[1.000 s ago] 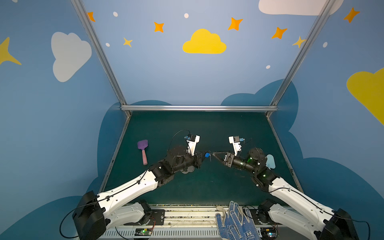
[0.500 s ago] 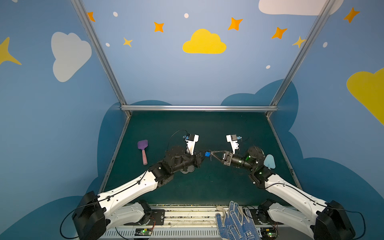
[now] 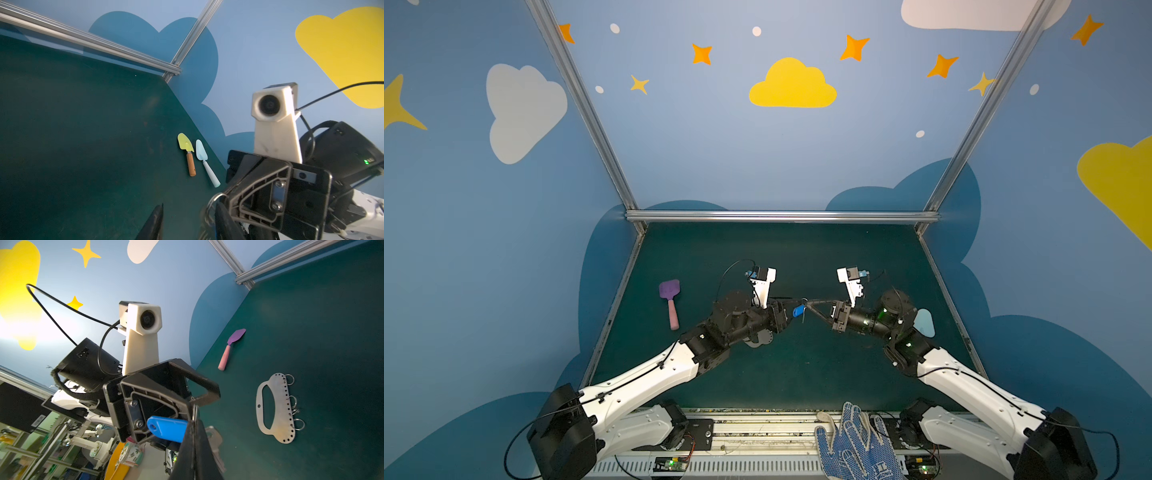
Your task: Put the keys on the keyring
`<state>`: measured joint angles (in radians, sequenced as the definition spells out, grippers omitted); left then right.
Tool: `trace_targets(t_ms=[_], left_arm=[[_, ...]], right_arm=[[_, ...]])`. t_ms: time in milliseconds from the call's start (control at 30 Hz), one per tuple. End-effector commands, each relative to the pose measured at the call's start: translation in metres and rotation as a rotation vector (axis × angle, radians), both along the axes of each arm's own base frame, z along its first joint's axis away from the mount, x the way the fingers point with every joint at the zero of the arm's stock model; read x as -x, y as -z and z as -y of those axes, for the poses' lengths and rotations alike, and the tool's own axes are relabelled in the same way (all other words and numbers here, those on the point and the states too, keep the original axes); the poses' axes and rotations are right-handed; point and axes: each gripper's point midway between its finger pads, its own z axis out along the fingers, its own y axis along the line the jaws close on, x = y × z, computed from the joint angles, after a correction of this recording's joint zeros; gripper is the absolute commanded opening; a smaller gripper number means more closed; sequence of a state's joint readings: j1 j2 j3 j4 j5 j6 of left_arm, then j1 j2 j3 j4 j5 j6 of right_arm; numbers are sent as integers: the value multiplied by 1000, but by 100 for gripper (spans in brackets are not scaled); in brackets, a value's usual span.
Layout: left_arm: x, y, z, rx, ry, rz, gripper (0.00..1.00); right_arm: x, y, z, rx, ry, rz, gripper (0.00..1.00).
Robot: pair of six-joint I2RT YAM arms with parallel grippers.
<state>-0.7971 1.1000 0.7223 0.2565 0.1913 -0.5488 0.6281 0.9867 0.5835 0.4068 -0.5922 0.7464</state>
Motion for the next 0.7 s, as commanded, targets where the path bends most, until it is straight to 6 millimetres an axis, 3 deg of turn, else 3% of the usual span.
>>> trace_targets(t_ms=[0, 100, 200, 267, 400, 467, 667], left_arm=[[-14, 6, -29, -17, -126, -50, 50], [-23, 16, -47, -9, -201, -126, 53], [-24, 25, -49, -15, -194, -193, 55], [-22, 25, -41, -6, -148, -207, 55], [-14, 25, -18, 38, -29, -259, 54], [-10, 22, -5, 66, 44, -255, 59], [-3, 29, 15, 44, 147, -263, 63]], right_arm=[[-7, 6, 11, 141, 75, 75, 0], [-16, 17, 19, 261, 128, 116, 0], [-26, 30, 22, 370, 162, 153, 0], [-28, 36, 21, 405, 156, 161, 0], [-22, 29, 10, 364, 115, 200, 0], [-19, 24, 8, 341, 105, 216, 0], [-14, 14, 6, 283, 94, 214, 0]])
